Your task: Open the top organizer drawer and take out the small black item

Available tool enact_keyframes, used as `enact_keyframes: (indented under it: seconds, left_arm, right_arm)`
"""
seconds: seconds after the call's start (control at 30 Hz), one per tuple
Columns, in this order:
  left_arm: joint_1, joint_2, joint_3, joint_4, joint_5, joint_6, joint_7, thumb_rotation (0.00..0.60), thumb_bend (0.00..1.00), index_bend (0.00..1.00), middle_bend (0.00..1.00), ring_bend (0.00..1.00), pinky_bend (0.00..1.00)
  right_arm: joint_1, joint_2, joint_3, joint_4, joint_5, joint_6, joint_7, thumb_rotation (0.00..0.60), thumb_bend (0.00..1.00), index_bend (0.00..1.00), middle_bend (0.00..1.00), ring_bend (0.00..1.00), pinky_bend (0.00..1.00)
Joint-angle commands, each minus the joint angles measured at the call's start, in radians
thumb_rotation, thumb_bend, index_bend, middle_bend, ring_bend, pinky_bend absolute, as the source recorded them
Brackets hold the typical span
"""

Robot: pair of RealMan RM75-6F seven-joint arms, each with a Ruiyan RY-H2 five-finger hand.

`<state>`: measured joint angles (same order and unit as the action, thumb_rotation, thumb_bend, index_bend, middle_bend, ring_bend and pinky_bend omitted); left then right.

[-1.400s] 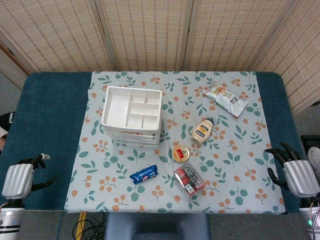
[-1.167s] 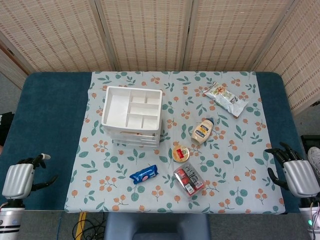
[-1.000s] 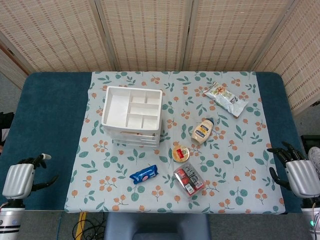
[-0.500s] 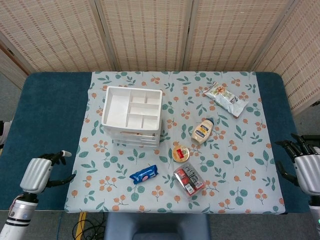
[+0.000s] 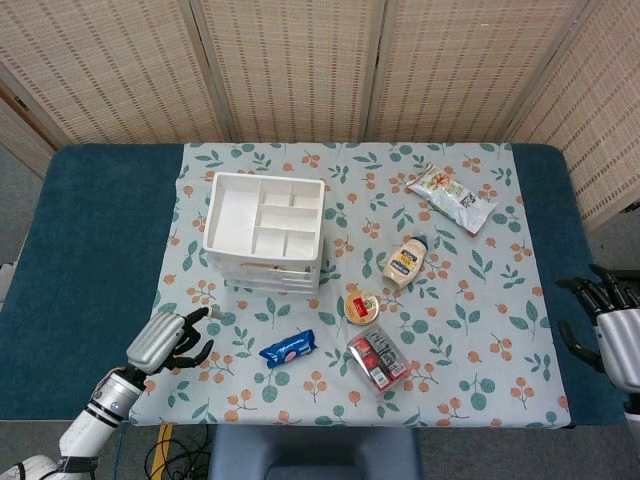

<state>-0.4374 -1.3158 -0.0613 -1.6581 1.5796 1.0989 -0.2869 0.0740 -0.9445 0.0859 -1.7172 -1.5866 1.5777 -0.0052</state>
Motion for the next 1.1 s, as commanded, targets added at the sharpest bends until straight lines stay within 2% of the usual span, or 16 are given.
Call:
enact_keyframes:
  seconds: [0.03, 0.17, 0.33, 0.73, 1.1]
  left_arm:
    - [-0.049, -0.045, -0.010, -0.006, -0.057, -0.075, -0.091, 0.600, 0.49, 0.18, 1.00, 1.00, 1.00]
    - [-0.075, -0.079, -0.029, -0.007, -0.103, -0.119, -0.241, 0.600, 0.49, 0.10, 1.00, 1.00, 1.00]
    - [-0.088, -0.118, -0.054, 0.005, -0.155, -0.143, -0.392, 0.600, 0.49, 0.08, 1.00, 1.00, 1.00]
    - [-0.096, -0.241, -0.090, 0.082, -0.206, -0.140, -0.556, 0.600, 0.49, 0.13, 1.00, 1.00, 1.00]
    - [-0.123, -0.298, -0.114, 0.147, -0.206, -0.149, -0.615, 0.600, 0.49, 0.14, 1.00, 1.00, 1.00]
  right_arm:
    - [-0.002, 0.001, 0.001, -0.003, 0.001, 0.003, -0.001, 0.600, 0.43, 0.23, 0.30, 0.15, 0.24]
    - [-0.002, -0.002, -0.001, -0.003, 0.001, 0.000, -0.003, 0.600, 0.43, 0.23, 0.30, 0.15, 0.24]
    - [-0.001, -0.007, 0.000, -0.002, 0.004, -0.003, -0.001, 0.600, 0.43, 0.23, 0.30, 0.15, 0.24]
    - [0.004, -0.017, 0.001, 0.005, 0.014, -0.017, 0.004, 0.600, 0.43, 0.23, 0.30, 0.15, 0.24]
    - [0.001, -0.012, 0.002, 0.001, 0.022, -0.019, 0.001, 0.600, 0.43, 0.23, 0.30, 0.15, 0.24]
